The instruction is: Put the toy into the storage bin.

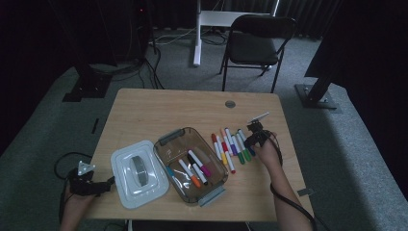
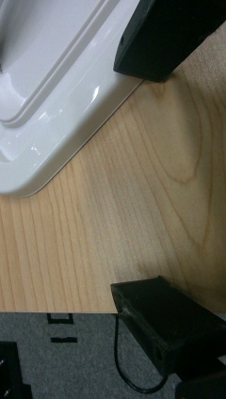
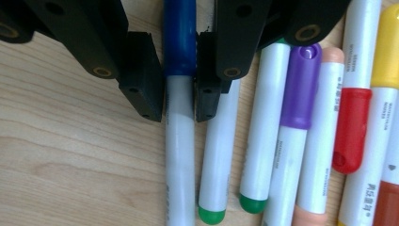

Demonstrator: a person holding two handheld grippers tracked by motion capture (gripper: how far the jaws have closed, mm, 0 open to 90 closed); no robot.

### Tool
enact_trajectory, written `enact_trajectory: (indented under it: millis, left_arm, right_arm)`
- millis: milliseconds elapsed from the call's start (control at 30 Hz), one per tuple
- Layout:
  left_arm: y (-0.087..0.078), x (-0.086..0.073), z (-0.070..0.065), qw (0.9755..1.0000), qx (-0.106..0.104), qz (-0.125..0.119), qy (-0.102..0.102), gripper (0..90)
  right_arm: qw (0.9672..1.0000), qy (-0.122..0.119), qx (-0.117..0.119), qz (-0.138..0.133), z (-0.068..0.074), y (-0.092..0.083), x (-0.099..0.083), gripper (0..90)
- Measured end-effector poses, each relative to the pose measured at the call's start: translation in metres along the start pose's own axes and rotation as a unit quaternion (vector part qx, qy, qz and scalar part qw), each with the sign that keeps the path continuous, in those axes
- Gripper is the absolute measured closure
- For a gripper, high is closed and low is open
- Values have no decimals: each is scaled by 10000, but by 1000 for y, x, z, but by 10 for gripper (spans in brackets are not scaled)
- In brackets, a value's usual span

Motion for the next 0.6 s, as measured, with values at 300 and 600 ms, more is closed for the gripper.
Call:
enact_trajectory:
  millis: [300, 600]
  left_arm:
    - [0, 0, 0, 10000, 0, 0, 0, 6]
    - [0, 0, 0, 10000, 0, 0, -1, 6]
  right_arm:
    - [9996, 217, 136, -79, -2, -12, -2, 766]
    - [9976, 302, 456, -423, 5, -44, -1, 767]
Point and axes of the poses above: each handheld gripper's, and its own axes: y roughly forward along the jaws, x roughly out of its top, z roughly to its left, the point moved 7 cm from there along y, roughly forward along the jaws, and after that the axes turned 6 degrees about -y, right-handed, at the moved point
